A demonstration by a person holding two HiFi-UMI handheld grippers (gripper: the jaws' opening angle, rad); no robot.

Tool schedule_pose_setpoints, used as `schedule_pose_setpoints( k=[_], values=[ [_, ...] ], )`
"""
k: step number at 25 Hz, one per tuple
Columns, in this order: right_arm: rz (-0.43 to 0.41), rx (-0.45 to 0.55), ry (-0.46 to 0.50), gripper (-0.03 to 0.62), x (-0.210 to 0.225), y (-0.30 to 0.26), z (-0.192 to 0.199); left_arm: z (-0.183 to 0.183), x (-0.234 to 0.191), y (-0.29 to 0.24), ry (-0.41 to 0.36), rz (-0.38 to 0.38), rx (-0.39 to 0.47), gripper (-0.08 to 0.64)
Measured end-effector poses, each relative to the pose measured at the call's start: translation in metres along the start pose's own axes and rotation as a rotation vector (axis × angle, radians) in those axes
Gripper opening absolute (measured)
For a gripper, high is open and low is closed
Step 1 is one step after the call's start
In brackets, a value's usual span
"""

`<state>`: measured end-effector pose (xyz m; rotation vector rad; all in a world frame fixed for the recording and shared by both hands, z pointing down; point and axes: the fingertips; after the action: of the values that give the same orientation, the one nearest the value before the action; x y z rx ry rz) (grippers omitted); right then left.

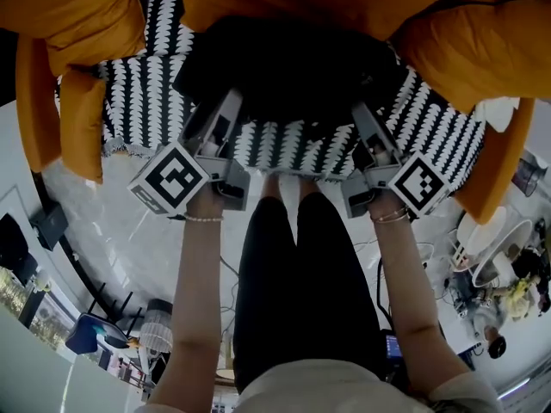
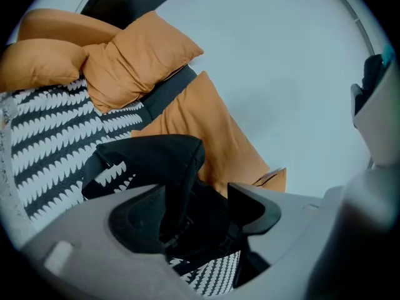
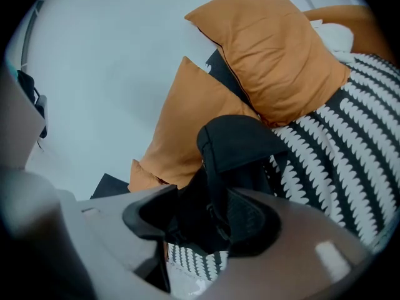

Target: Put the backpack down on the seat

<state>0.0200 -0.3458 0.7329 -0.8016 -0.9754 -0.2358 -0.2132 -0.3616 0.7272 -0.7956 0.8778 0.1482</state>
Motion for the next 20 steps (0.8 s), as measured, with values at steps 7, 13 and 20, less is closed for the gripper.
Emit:
schedule_pose_setpoints(
  k=[7, 13, 20],
  values=[
    [0.031, 0.011, -0.027, 0.242, -0.010, 0.024, -0.007, -0.011, 0.022, 0.022, -0.043, 0.028, 0.004, 0.295],
    [-0.109, 0.047, 0.040, 0.242, -0.066, 0.037, -0.027, -0.027, 0.060, 0.040, -0.058, 0.100, 0.017, 0.295],
    [-0.237, 0.051, 0.108, 0.241, -0.126, 0.049, -0.039, -0.044, 0.108, 0.060, -0.077, 0.184, 0.040, 0.293]
  ],
)
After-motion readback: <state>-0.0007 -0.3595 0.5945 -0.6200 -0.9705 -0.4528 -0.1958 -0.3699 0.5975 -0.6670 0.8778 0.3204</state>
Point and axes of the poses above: the fingertips, and each gripper's own axes: y backward along the fingers, x to its right, z out of its underside, and after that the axes turned 3 degrees about -z, right-handed
